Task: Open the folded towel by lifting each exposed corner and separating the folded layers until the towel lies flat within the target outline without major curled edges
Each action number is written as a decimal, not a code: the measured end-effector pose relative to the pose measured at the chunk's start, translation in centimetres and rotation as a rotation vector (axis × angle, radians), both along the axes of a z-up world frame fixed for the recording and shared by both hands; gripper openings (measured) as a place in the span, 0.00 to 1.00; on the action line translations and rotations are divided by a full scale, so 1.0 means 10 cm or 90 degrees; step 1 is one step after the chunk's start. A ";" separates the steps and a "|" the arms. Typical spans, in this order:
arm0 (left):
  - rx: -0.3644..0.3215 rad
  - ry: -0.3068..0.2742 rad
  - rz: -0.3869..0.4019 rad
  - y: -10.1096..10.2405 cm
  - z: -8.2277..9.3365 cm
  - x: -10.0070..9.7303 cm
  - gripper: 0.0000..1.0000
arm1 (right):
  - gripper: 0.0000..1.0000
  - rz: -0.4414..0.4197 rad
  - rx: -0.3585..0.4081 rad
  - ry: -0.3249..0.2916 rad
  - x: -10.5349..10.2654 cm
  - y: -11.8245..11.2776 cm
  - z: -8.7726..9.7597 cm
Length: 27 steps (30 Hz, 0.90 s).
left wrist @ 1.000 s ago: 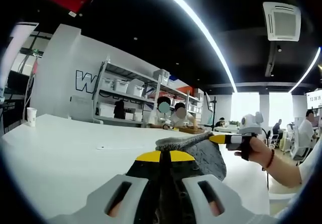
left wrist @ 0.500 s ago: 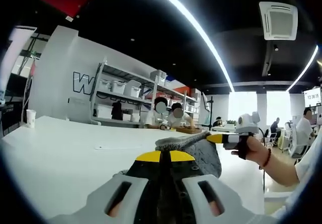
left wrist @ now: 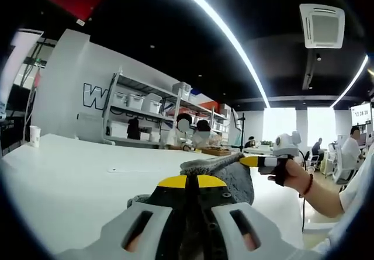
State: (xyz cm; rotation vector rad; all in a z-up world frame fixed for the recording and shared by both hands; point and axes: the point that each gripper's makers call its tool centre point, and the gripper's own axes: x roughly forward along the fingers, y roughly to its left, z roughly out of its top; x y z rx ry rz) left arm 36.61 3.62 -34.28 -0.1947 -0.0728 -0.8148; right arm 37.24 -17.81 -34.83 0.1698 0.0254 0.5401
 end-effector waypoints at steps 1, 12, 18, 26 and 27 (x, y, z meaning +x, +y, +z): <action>0.001 0.000 0.001 0.01 -0.01 -0.01 0.02 | 0.00 0.003 0.001 -0.002 -0.02 0.01 0.01; -0.006 -0.006 -0.015 0.03 -0.03 -0.16 0.02 | 0.00 0.014 0.006 -0.017 -0.23 0.02 -0.02; -0.001 -0.014 -0.019 0.04 -0.03 -0.24 0.02 | 0.00 0.021 0.008 -0.020 -0.28 0.05 -0.02; -0.005 -0.016 -0.026 0.07 -0.04 -0.36 0.02 | 0.00 0.030 0.009 -0.027 -0.40 0.08 -0.02; -0.005 -0.016 -0.027 0.07 -0.04 -0.36 0.02 | 0.00 0.031 0.010 -0.028 -0.41 0.08 -0.03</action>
